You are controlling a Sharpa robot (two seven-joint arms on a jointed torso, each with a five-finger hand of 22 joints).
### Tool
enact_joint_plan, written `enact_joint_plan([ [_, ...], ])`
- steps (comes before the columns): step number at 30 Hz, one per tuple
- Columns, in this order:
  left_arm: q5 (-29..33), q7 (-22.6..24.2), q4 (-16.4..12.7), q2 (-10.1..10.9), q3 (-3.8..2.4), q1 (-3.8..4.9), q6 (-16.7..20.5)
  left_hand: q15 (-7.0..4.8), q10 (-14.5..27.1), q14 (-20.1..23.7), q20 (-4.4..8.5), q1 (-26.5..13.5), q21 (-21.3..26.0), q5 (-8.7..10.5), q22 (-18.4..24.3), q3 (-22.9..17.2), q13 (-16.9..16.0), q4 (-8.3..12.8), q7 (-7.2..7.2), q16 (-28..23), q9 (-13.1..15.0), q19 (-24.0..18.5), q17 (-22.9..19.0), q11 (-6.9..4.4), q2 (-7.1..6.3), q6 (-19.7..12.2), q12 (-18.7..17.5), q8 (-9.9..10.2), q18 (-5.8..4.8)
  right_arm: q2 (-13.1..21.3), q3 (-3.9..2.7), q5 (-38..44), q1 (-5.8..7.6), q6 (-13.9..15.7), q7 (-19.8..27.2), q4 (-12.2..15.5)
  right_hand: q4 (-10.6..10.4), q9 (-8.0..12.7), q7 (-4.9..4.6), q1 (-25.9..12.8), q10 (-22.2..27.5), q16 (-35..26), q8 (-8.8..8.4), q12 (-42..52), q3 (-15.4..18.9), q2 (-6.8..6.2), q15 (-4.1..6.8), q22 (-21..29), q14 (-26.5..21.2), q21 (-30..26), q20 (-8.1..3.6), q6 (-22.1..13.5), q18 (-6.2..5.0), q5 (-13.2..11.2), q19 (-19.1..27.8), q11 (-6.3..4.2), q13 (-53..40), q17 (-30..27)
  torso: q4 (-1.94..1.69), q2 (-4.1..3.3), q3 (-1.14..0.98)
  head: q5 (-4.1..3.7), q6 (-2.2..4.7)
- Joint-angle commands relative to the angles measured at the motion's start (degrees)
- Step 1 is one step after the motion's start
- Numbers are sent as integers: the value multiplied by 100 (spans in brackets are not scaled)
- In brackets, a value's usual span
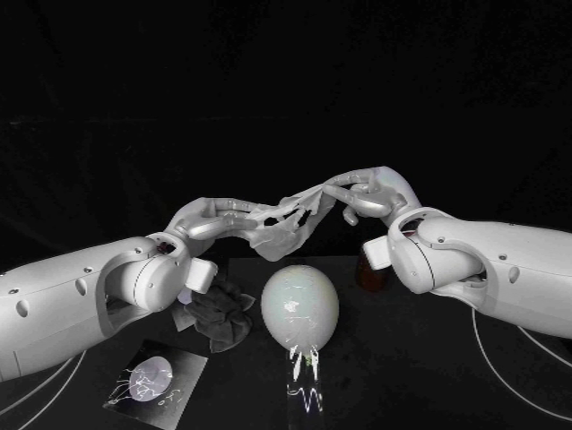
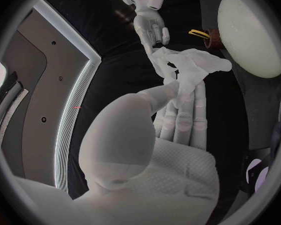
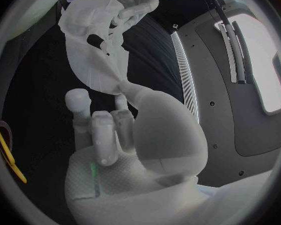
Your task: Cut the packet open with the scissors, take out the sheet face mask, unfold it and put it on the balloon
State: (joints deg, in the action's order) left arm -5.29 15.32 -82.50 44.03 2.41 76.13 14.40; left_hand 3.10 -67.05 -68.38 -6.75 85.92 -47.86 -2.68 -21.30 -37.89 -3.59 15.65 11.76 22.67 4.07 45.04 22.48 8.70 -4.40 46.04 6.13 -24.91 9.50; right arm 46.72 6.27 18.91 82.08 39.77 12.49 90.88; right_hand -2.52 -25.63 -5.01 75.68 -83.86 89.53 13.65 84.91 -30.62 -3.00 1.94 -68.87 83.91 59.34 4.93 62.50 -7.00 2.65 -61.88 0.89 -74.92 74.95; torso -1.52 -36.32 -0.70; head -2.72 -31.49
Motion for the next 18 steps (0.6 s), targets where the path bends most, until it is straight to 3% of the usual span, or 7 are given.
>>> enact_joint_plan([
  [1,104,114,74,-47,-9,12,-100,19,66,38,-18,-23,-53,-18,-10,-43,2,12,196,36,-11,-48,16,20,-3,-74,-45,47,102,-49,-5,213,71,-347,-276,-88,16,-12,15,48,-450,28,38,-6,-16,33,33,-12,582,10,3,20,-107,12,16,-32,-1205,1444,1,13,2,-18,50],
  [9,193,148,237,-150,-4,9,-11,42,261,75,-43,-15,-98,-18,-16,-68,4,24,204,80,-13,-67,37,52,-27,-201,-135,92,107,-212,-13,246,252,-344,-394,-372,38,-19,15,54,-454,31,48,2,-27,28,35,-28,587,32,-1,23,-102,12,-7,-33,-1210,1455,-4,9,9,-46,153],
  [18,275,112,425,-271,48,-27,119,52,441,86,-54,-1,-112,-19,-2,-78,2,31,206,112,-5,-62,47,73,-47,-296,-185,104,112,-311,-33,304,325,-281,-411,-509,55,-26,17,56,-462,37,59,22,-42,30,37,-49,596,60,-6,28,-96,12,-36,-34,-1222,1475,-11,20,9,-44,199],
])
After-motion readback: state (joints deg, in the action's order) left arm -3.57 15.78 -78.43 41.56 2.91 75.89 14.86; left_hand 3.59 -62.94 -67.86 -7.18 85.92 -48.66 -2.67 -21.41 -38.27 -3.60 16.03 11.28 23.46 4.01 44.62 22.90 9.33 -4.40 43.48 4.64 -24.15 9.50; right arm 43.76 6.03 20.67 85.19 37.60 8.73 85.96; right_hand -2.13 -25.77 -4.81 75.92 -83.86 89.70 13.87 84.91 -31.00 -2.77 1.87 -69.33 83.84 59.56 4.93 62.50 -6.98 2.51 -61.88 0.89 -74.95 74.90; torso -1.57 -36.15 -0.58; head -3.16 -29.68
